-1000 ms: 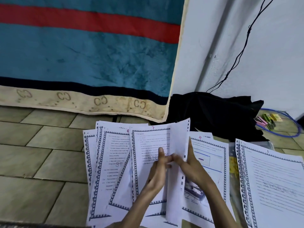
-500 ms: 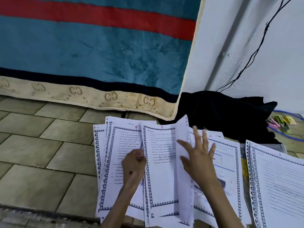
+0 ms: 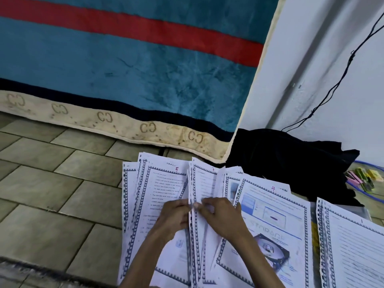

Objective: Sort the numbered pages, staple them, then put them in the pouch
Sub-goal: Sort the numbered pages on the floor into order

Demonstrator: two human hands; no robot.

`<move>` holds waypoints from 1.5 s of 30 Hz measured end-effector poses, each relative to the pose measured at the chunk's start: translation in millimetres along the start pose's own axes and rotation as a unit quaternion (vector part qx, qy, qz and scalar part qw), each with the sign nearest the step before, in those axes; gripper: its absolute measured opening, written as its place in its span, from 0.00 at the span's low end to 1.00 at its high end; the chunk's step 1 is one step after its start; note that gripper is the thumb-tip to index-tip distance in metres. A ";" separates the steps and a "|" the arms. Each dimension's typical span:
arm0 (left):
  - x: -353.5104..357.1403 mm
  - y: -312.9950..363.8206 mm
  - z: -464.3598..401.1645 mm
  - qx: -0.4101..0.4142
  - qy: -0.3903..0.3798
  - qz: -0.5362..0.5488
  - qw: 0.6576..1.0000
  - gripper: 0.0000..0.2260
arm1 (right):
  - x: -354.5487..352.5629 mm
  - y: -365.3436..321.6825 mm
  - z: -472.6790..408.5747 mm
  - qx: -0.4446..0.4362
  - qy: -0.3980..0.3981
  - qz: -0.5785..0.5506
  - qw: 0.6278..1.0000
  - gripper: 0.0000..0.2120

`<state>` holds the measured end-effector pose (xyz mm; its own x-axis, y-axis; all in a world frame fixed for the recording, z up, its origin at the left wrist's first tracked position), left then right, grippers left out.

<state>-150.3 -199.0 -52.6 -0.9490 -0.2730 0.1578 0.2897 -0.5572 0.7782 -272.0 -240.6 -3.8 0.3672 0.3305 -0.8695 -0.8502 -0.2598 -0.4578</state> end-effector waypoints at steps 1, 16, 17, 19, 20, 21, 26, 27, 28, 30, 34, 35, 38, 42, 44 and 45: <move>5.2 -1.5 0.9 -0.016 -0.026 0.029 0.999 0.06 | -1.8 -1.6 -0.2 -0.004 0.012 -0.021 1.000 0.25; -17.8 -3.7 -18.7 0.031 0.079 -0.027 0.996 0.11 | -53.3 59.8 15.7 0.040 0.153 -0.213 0.964 0.23; -19.1 1.6 -15.6 0.066 0.109 -0.066 0.990 0.09 | -55.7 63.4 17.3 0.049 0.161 -0.228 0.959 0.25; -18.9 22.8 1.6 0.177 0.190 -0.172 0.950 0.06 | -54.7 68.9 17.7 0.066 0.165 -0.263 0.948 0.25; -14.2 29.5 8.8 0.219 0.205 -0.194 0.934 0.07 | -53.1 69.5 17.6 0.073 0.164 -0.277 0.944 0.24; -8.2 31.8 11.4 0.229 0.197 -0.192 0.934 0.07 | -50.9 69.2 17.1 0.077 0.161 -0.290 0.940 0.24; 20.3 6.5 -9.4 0.039 0.031 -0.030 0.998 0.14 | -43.0 70.5 16.0 0.100 0.180 -0.318 0.926 0.21; 21.2 4.6 -10.8 0.029 0.023 -0.051 0.998 0.17 | -42.7 70.4 16.0 0.101 0.181 -0.316 0.926 0.20; 19.3 3.5 -11.1 0.027 0.028 -0.071 0.997 0.21 | -43.3 70.6 16.3 0.104 0.183 -0.307 0.928 0.21; 10.1 -0.4 -13.2 0.029 0.056 -0.112 0.992 0.26 | -49.5 75.1 19.8 0.111 0.202 -0.280 0.932 0.24; -5.8 1.3 -15.5 0.046 0.111 -0.164 0.979 0.19 | -80.8 88.4 33.9 0.122 0.248 -0.183 0.943 0.24; -7.4 3.2 -14.2 0.054 0.118 -0.166 0.978 0.15 | -90.2 93.1 38.3 0.123 0.259 -0.163 0.944 0.23; -11.4 16.4 -6.2 0.115 0.167 -0.216 0.955 0.09 | -114.4 107.3 50.8 0.129 0.289 -0.129 0.940 0.17; -5.1 34.3 11.0 0.202 0.216 -0.260 0.919 0.11 | -123.9 112.7 57.7 0.140 0.298 -0.146 0.933 0.08; 0.1 40.3 17.1 0.232 0.226 -0.276 0.905 0.09 | -122.2 111.5 58.7 0.138 0.301 -0.157 0.930 0.13; 3.4 43.3 20.2 0.246 0.231 -0.294 0.894 0.07 | -120.2 110.5 58.9 0.132 0.301 -0.166 0.930 0.17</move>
<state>-143.5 -208.2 -6.1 -0.7334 -0.4050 -0.5460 -0.4399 -0.3296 0.8354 -432.3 -255.6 61.0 0.7025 -0.2356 -0.6715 -0.6865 0.0243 -0.7267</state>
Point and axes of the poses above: each hand's wrist, its own z-axis away from the middle knuckle, its own x-axis out of the palm, y = z × x, the point moved 9 cm from there along -z, towards the middle knuckle, and after that the axes turned 3 degrees about -x, right-handed, at the moved point
